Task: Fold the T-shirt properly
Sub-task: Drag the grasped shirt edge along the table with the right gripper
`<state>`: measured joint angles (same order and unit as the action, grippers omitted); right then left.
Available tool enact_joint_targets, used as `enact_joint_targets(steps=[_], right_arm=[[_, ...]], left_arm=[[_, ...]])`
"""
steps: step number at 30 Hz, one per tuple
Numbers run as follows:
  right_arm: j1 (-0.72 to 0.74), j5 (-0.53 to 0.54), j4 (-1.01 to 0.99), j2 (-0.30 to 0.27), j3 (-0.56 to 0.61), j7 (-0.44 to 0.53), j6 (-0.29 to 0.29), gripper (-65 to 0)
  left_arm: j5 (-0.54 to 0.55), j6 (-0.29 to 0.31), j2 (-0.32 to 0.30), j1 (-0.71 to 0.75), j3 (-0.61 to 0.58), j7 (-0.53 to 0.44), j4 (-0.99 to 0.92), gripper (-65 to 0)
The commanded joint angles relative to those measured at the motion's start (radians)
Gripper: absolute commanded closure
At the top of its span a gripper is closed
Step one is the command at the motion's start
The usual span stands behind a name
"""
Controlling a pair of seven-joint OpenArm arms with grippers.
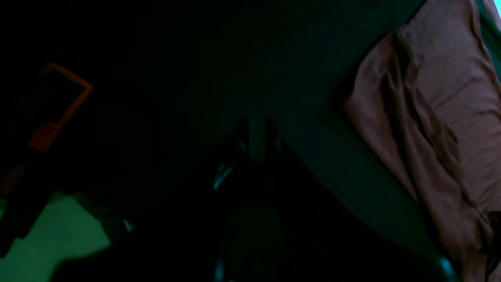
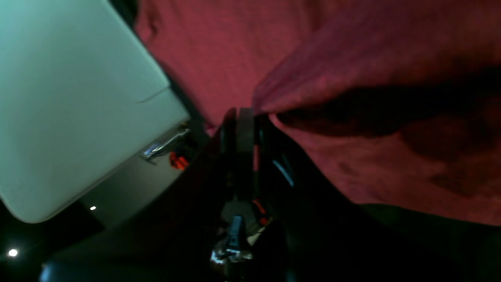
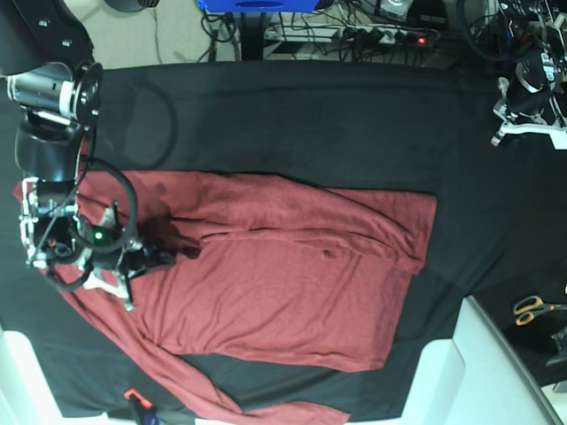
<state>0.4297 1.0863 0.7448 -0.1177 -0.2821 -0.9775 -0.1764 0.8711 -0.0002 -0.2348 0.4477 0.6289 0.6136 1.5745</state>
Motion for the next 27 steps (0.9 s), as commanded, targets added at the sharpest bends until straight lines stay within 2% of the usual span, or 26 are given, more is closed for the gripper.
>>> enact_joint_targets(steps=[1,4,7,9,13,15,17,20,21,24,27], right_arm=[[0.031,0.019,0.014,-0.007,0.008,0.004,0.004,-0.9],[0.031,0.019,0.017,-0.007,0.011,0.029,0.004,-1.4],[0.033,0.019,0.017,-0.009,0.011,0.047,0.004,-8.3],[0.033,0.019,0.019,-0.020,0.011,0.047,0.004,-18.2],[0.033,0.021,0.035,-0.027,0.008,0.044,0.004,-42.8],[0.027,0.022,0.084,-0.027,0.005,0.042,0.005,-45.9],[-0.009,0.025,0.170,-0.027,0.002,0.042,0.005,-43.1],[-0.105,0.071,0.336,-0.021,-0.059,0.042,0.005,-30.9],[-0.139,0.096,0.381,-0.018,-0.087,0.041,0.005,-24.9],[-0.219,0.165,0.421,-0.006,-0.131,0.041,0.002,-0.3],[-0.268,0.190,0.378,-0.004,-0.156,0.041,0.002,-2.6]], left_arm=[[0.010,0.007,-0.015,0.004,0.013,-0.019,0.014,0.0],[0.010,0.007,-0.015,0.004,0.013,-0.019,0.014,0.0],[0.010,0.007,-0.015,0.004,0.013,-0.019,0.014,0.0],[0.010,0.007,-0.015,0.004,0.012,-0.019,0.014,0.0],[0.010,0.007,-0.015,0.004,0.009,-0.019,0.014,0.0],[0.010,0.007,-0.015,0.004,0.009,-0.019,0.014,0.0],[0.010,0.007,-0.015,0.004,0.009,-0.019,0.014,0.0],[0.010,0.007,-0.015,0.004,0.009,-0.019,0.014,0.0],[0.010,0.007,-0.015,0.004,0.009,-0.019,0.014,0.0],[0.010,0.007,-0.015,0.004,0.010,-0.019,0.014,0.0],[0.010,0.007,-0.015,0.003,0.010,-0.019,0.014,0.0]])
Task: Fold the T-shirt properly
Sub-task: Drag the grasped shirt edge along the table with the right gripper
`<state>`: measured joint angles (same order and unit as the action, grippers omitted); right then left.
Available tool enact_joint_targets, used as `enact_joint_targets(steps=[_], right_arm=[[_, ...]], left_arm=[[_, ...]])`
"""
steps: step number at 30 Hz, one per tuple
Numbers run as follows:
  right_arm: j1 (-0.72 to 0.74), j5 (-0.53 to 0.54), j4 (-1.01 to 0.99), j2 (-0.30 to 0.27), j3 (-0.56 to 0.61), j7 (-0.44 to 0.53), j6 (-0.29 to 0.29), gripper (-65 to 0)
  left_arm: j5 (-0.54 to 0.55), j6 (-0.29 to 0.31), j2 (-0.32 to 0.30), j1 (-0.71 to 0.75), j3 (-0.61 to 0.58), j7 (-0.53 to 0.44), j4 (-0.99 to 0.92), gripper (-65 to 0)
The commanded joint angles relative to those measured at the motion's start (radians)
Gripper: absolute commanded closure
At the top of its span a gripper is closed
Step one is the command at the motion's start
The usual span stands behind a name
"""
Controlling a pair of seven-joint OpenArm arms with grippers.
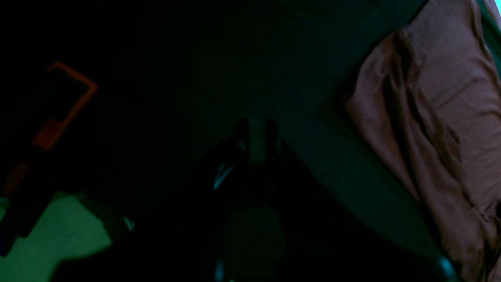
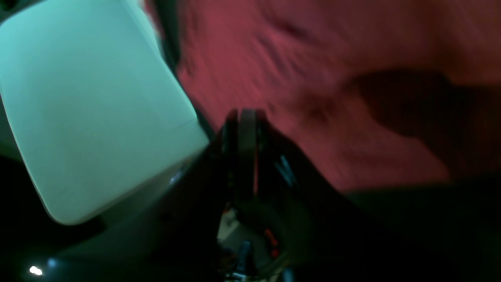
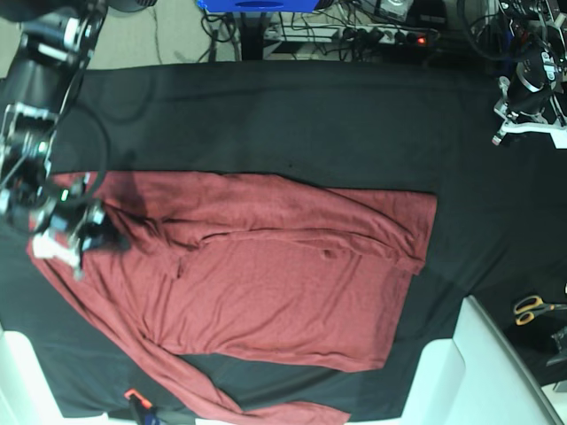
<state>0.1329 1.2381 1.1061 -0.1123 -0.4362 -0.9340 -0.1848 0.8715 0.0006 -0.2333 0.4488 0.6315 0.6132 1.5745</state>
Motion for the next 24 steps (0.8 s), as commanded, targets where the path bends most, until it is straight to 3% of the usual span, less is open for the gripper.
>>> enact_joint_targets(steps=[1,6,10,17,24], right_arm=[[0.020,0.038,-0.002,-0.010,-0.013,-0.003,0.011,-1.2],[0.004,0.032,-0.096,-0.014,-0.037,-0.003,0.008,-0.3],[-0.016,0.030,-0.100,-0.020,-0.062,0.003,-0.072,-0.3],[-0.016,0.030,-0.126,-0.053,-0.065,0.013,-0.086,-0.3],[-0.008,0.032,-0.249,-0.100,-0.063,0.097,-0.111,-0.3]], left_arm=[[0.010,0.006,-0.016,0.000,0.008,-0.019,0.016,0.0],[0.010,0.006,-0.016,-0.005,0.004,-0.019,0.016,0.0],[0.010,0.006,-0.016,-0.005,0.006,-0.019,0.016,0.0],[0.010,0.006,-0.016,-0.003,0.011,-0.019,0.014,0.0],[0.010,0.006,-0.016,0.000,0.012,-0.019,0.014,0.0]])
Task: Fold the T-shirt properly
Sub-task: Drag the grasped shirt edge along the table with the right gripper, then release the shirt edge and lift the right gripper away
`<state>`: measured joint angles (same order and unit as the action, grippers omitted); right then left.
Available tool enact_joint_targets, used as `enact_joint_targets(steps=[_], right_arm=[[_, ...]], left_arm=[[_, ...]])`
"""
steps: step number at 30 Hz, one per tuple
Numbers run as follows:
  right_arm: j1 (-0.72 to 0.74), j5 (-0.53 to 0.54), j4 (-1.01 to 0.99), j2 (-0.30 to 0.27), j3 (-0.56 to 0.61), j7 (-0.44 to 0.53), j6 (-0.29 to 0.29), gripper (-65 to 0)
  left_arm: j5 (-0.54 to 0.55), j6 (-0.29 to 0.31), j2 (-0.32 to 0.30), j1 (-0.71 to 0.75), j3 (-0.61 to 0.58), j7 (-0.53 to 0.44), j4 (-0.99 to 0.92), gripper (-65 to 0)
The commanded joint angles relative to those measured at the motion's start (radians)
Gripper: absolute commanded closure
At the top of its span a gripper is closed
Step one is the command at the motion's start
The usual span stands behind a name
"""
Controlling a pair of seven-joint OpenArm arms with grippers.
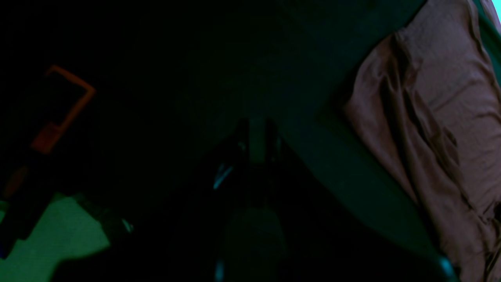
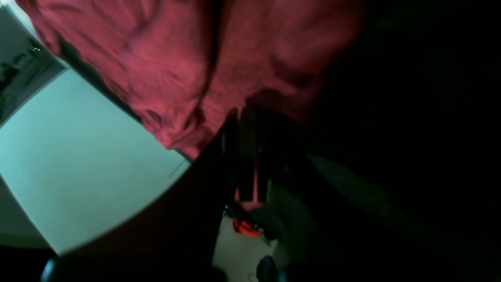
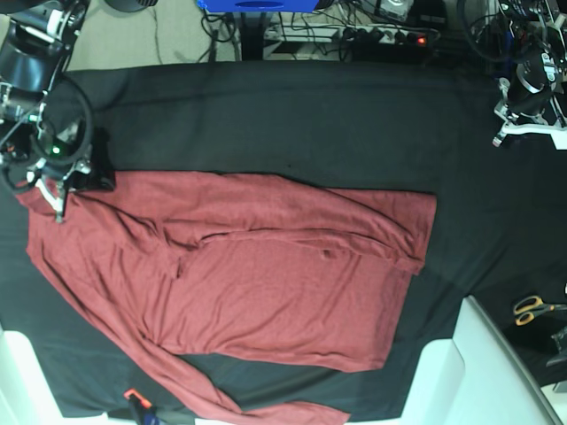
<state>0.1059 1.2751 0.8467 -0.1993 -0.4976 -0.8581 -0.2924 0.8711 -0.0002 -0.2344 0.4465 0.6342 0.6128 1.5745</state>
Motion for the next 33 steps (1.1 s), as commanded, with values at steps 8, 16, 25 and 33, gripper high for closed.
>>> enact_joint_targets(steps=[8,16,25,33], right_arm=[[0.044,-0.005,0.009,-0.039,0.000,0.033,-0.008,-0.3],[0.073,-0.007,0.007,-0.053,0.000,0.033,-0.008,-0.3],[0.107,-0.007,-0.074,-0.073,0.003,0.041,-0.009,-0.3],[0.154,-0.008,-0.125,-0.111,0.009,0.083,-0.008,-0.2]], left_arm=[[0.010,0.007,-0.015,0.002,0.006,-0.018,0.014,0.0],[0.010,0.007,-0.015,0.004,0.009,-0.018,0.014,0.0],[0.010,0.007,-0.016,0.005,0.009,-0.018,0.014,0.0],[0.010,0.007,-0.016,0.004,0.005,-0.018,0.016,0.0]])
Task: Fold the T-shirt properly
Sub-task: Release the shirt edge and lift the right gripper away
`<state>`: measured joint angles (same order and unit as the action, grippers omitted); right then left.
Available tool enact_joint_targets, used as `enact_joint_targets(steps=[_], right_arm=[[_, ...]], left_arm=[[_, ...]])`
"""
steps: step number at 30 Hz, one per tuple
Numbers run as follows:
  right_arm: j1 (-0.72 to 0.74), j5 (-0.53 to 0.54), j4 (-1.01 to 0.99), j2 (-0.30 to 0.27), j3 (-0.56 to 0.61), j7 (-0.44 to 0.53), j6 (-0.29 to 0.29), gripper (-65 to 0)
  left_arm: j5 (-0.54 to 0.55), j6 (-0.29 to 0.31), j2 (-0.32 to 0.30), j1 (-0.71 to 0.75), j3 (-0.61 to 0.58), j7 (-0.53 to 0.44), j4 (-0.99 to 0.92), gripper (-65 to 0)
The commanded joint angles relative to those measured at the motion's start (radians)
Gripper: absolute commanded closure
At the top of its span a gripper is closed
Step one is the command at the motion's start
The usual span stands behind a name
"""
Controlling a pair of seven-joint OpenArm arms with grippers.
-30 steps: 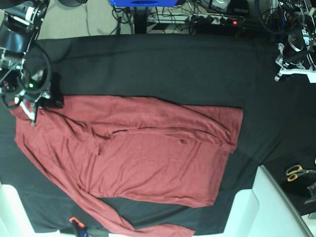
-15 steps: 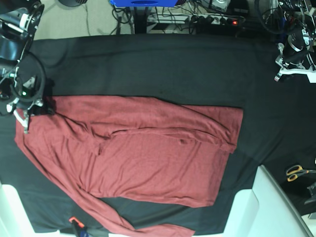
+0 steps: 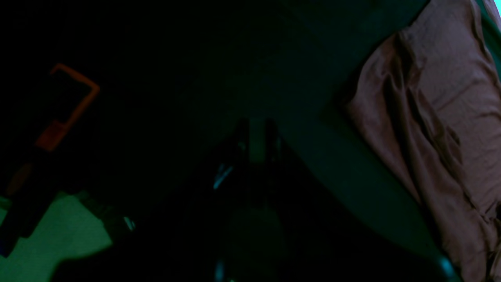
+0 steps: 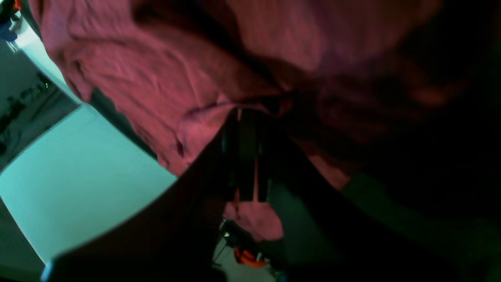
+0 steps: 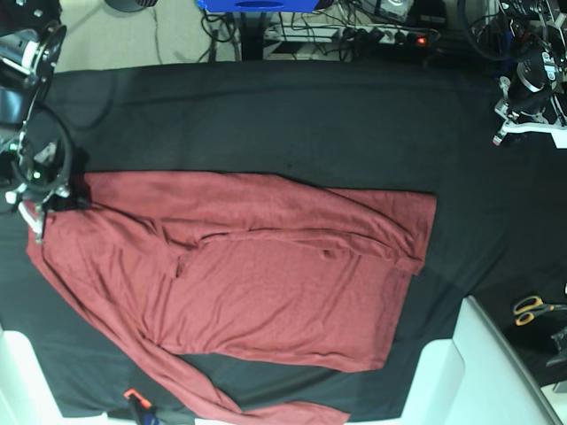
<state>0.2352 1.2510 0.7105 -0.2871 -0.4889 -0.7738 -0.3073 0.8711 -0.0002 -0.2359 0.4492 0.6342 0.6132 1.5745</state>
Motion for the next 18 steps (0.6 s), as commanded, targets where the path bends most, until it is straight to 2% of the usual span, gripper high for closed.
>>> enact_joint_targets(steps=[1,8,14,18], right_arm=[[0.026,0.016,0.011,-0.030,0.000,-0.002,0.007,-0.2],[0.079,0.014,0.010,-0.050,0.000,0.000,0.007,-0.5],[0.125,-0.067,0.025,-0.056,0.000,0.010,0.013,-0.8],[0.103,-0.047,0.183,-0.050,-0.047,-0.180,0.012,-0.6]], left_arm=[[0.010,0.007,-0.015,0.000,0.003,-0.019,0.016,0.0],[0.010,0.007,-0.015,-0.003,0.005,-0.019,0.016,0.0],[0.010,0.007,-0.015,-0.003,0.008,-0.019,0.016,0.0],[0.010,0.007,-0.015,-0.002,0.003,-0.020,0.016,0.0]])
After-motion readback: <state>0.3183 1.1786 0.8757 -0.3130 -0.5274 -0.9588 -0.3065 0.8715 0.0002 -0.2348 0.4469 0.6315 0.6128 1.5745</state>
